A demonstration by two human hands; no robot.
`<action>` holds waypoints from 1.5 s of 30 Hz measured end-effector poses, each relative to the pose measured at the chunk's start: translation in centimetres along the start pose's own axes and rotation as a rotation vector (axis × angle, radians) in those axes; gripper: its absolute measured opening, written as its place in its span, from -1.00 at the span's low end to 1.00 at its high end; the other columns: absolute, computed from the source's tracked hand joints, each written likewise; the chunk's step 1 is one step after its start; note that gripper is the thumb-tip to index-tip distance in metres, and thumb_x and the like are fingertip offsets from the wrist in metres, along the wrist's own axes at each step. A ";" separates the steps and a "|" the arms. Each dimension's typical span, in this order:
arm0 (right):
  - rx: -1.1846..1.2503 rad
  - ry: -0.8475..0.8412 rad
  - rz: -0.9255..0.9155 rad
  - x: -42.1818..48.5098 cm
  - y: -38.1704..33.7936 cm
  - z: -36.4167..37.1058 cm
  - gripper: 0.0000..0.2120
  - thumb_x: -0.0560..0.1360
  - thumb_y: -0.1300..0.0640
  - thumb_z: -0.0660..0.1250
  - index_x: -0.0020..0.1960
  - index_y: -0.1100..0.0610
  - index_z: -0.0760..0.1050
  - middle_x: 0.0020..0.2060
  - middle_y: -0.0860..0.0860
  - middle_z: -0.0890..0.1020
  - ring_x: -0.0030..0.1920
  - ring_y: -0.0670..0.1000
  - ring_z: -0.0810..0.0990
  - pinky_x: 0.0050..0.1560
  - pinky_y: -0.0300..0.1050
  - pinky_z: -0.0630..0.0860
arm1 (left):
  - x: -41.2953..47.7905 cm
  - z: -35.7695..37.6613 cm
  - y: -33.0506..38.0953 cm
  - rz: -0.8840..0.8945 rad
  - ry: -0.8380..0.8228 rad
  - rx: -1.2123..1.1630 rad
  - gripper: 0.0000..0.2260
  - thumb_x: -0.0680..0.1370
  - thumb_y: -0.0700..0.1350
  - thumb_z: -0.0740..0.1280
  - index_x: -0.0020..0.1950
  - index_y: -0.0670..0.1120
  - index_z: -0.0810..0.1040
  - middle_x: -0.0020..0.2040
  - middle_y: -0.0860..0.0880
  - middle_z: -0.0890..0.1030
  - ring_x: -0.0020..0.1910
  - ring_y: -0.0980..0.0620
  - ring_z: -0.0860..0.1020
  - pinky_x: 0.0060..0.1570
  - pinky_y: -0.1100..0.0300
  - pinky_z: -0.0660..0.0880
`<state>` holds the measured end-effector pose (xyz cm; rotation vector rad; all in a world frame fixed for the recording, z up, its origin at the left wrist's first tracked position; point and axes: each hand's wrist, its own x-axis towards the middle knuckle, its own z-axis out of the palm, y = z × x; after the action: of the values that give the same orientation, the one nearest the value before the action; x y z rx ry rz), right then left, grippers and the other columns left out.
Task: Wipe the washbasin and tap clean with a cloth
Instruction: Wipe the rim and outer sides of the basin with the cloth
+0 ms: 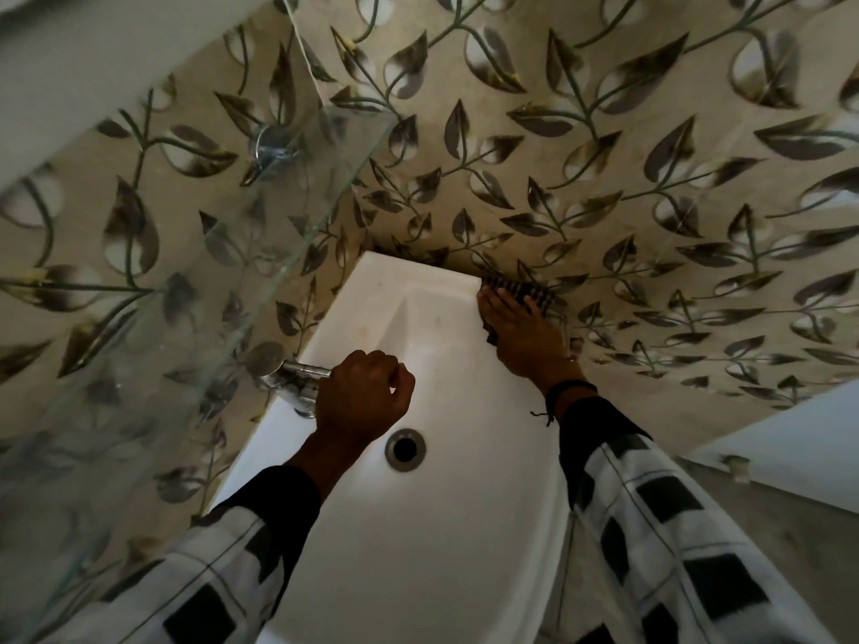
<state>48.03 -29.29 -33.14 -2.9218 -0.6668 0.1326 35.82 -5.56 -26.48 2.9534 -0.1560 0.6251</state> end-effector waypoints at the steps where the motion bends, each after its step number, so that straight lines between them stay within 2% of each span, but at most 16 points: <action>1: -0.001 0.005 0.006 -0.4 0.3 0.0 -0.31 0.64 0.14 0.17 0.64 0.03 -0.11 0.63 -0.06 -0.04 0.62 -0.02 -0.07 0.57 0.05 -0.13 | 0.0 0.0 0.0 0.001 0.013 0.000 -0.70 0.50 -0.03 0.18 -0.44 -0.04 0.39 -0.46 0.02 0.47 -0.44 -0.05 0.45 -0.46 0.26 0.22; 7: -0.020 0.036 0.067 -1.0 -0.1 0.2 -0.30 0.62 0.13 0.20 0.64 0.04 -0.09 0.63 -0.05 -0.02 0.62 -0.01 -0.06 0.57 0.09 -0.11 | -0.1 0.3 0.0 0.005 -0.021 0.014 -0.71 0.50 -0.03 0.22 -0.42 -0.04 0.44 -0.45 0.02 0.48 -0.44 -0.04 0.46 -0.49 0.23 0.35; 13: -0.117 -0.056 0.020 0.6 -0.5 -0.3 -0.29 0.64 0.03 0.15 0.64 0.05 -0.17 0.63 -0.05 -0.09 0.62 0.00 -0.09 0.56 0.11 -0.05 | 0.0 0.1 -0.1 -0.018 -0.032 0.007 -0.70 0.51 -0.02 0.19 -0.42 -0.03 0.41 -0.45 0.02 0.48 -0.42 -0.05 0.46 -0.47 0.25 0.28; 15: -0.156 -0.037 0.007 -0.3 0.6 0.1 -0.27 0.61 0.00 0.23 0.64 0.05 -0.10 0.63 -0.04 -0.01 0.62 0.01 0.00 0.54 0.12 0.03 | 0.0 0.2 -0.1 -0.017 -0.030 0.005 -0.70 0.51 -0.01 0.18 -0.42 -0.03 0.41 -0.45 0.02 0.48 -0.42 -0.05 0.47 -0.46 0.26 0.27; 18: -0.191 0.017 0.012 -0.6 1.0 0.6 -0.32 0.56 0.02 0.33 0.60 0.09 0.17 0.57 0.02 0.25 0.56 0.07 0.25 0.45 0.18 0.26 | -0.1 0.4 -0.1 -0.005 -0.031 0.010 -0.71 0.50 -0.02 0.21 -0.42 -0.03 0.42 -0.45 0.01 0.48 -0.44 -0.06 0.46 -0.49 0.23 0.31; 19: -0.192 0.031 0.005 -0.3 0.8 0.8 -0.36 0.57 0.02 0.30 0.59 0.10 0.19 0.56 0.03 0.28 0.55 0.08 0.27 0.43 0.19 0.28 | -0.1 0.5 -0.2 -0.003 -0.021 0.013 -0.71 0.50 -0.02 0.22 -0.43 -0.04 0.42 -0.45 0.01 0.48 -0.44 -0.06 0.46 -0.50 0.22 0.33; 21: -0.133 -0.014 0.002 0.6 -0.3 -0.1 -0.42 0.66 -0.06 0.05 0.63 0.09 0.07 0.61 0.02 0.15 0.60 0.07 0.13 0.48 0.19 0.17 | -0.1 0.5 -0.3 0.002 -0.007 0.015 -0.71 0.50 -0.03 0.22 -0.43 -0.04 0.43 -0.45 0.01 0.48 -0.45 -0.06 0.45 -0.51 0.22 0.34; 23: -0.128 -0.119 0.017 1.5 -0.5 -1.1 -0.40 0.67 -0.14 -0.12 0.64 0.07 -0.07 0.63 -0.02 -0.02 0.62 0.05 -0.03 0.52 0.16 0.06 | -0.1 0.5 -0.2 0.000 -0.003 0.005 -0.71 0.49 -0.03 0.21 -0.43 -0.04 0.43 -0.46 0.01 0.48 -0.45 -0.06 0.45 -0.50 0.24 0.32; 25: -0.136 -0.204 -0.029 1.8 0.3 -1.9 -0.30 0.60 -0.26 -0.20 0.65 0.05 -0.09 0.63 -0.05 -0.06 0.62 0.05 -0.05 0.52 0.15 0.07 | 0.0 0.4 -0.1 -0.002 0.000 -0.006 -0.72 0.49 -0.03 0.22 -0.42 -0.04 0.43 -0.45 0.01 0.48 -0.44 -0.06 0.45 -0.49 0.25 0.31; 27: -0.101 -0.152 -0.086 1.5 1.2 -1.7 -0.14 0.43 -0.31 -0.29 0.63 0.06 0.08 0.62 -0.02 0.11 0.60 0.08 0.13 0.47 0.17 0.20 | 0.0 0.4 0.0 0.006 -0.003 -0.007 -0.73 0.49 -0.03 0.24 -0.41 -0.05 0.46 -0.44 0.02 0.50 -0.44 -0.04 0.46 -0.49 0.25 0.31; 29: -0.144 -0.091 -0.098 1.2 1.5 -0.6 -0.22 0.46 -0.25 -0.13 0.53 0.11 0.35 0.51 0.06 0.39 0.46 0.14 0.42 0.32 0.26 0.40 | 0.0 0.4 0.0 0.014 0.000 -0.004 -0.73 0.50 -0.02 0.23 -0.38 -0.05 0.50 -0.42 0.03 0.52 -0.42 -0.03 0.48 -0.49 0.24 0.33; 30: -0.161 -0.071 -0.088 1.2 1.4 -0.3 -0.28 0.49 -0.23 -0.07 0.49 0.12 0.40 0.47 0.07 0.44 0.42 0.15 0.47 0.27 0.27 0.44 | 0.0 0.4 -0.1 0.013 -0.001 -0.006 -0.73 0.50 -0.02 0.22 -0.37 -0.05 0.52 -0.40 0.03 0.53 -0.41 -0.02 0.48 -0.48 0.25 0.33; 33: -0.170 -0.070 -0.077 1.0 1.3 0.2 -0.31 0.55 -0.22 -0.05 0.56 0.11 0.28 0.54 0.05 0.33 0.51 0.11 0.34 0.40 0.27 0.31 | -0.1 0.4 -0.2 0.004 -0.005 -0.014 -0.74 0.51 -0.01 0.21 -0.32 -0.06 0.55 -0.38 0.04 0.55 -0.39 -0.02 0.50 -0.48 0.23 0.36; 37: -0.216 0.005 -0.137 -0.1 2.3 0.7 -0.32 0.60 -0.22 0.08 0.63 0.04 0.09 0.61 -0.03 0.13 0.59 0.04 0.12 0.51 0.15 -0.09 | -0.1 0.4 -0.1 -0.010 -0.014 -0.017 -0.75 0.52 0.00 0.20 -0.20 -0.05 0.62 -0.32 0.05 0.59 -0.33 -0.02 0.55 -0.48 0.18 0.45; 40: -0.227 0.016 -0.112 0.8 1.9 0.6 -0.34 0.58 -0.21 0.05 0.60 0.06 0.18 0.57 0.00 0.25 0.55 0.06 0.24 0.47 0.15 -0.01 | -0.1 0.4 -0.2 0.001 -0.012 -0.037 -0.73 0.52 0.01 0.20 -0.03 -0.02 0.67 -0.21 0.05 0.65 -0.25 -0.03 0.59 -0.43 0.13 0.52; 45: -0.206 -0.057 -0.116 2.9 0.5 0.4 -0.37 0.59 -0.19 -0.02 0.58 0.08 0.22 0.56 0.03 0.29 0.54 0.09 0.29 0.45 0.17 0.04 | -0.2 0.5 -0.3 0.001 -0.021 -0.071 -0.71 0.53 0.00 0.22 0.11 -0.03 0.66 -0.13 0.04 0.67 -0.18 -0.04 0.61 -0.36 0.07 0.57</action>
<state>50.82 -28.38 -33.75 -3.0735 -0.9081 0.1435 35.90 -5.35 -27.06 2.8928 -0.1783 0.5762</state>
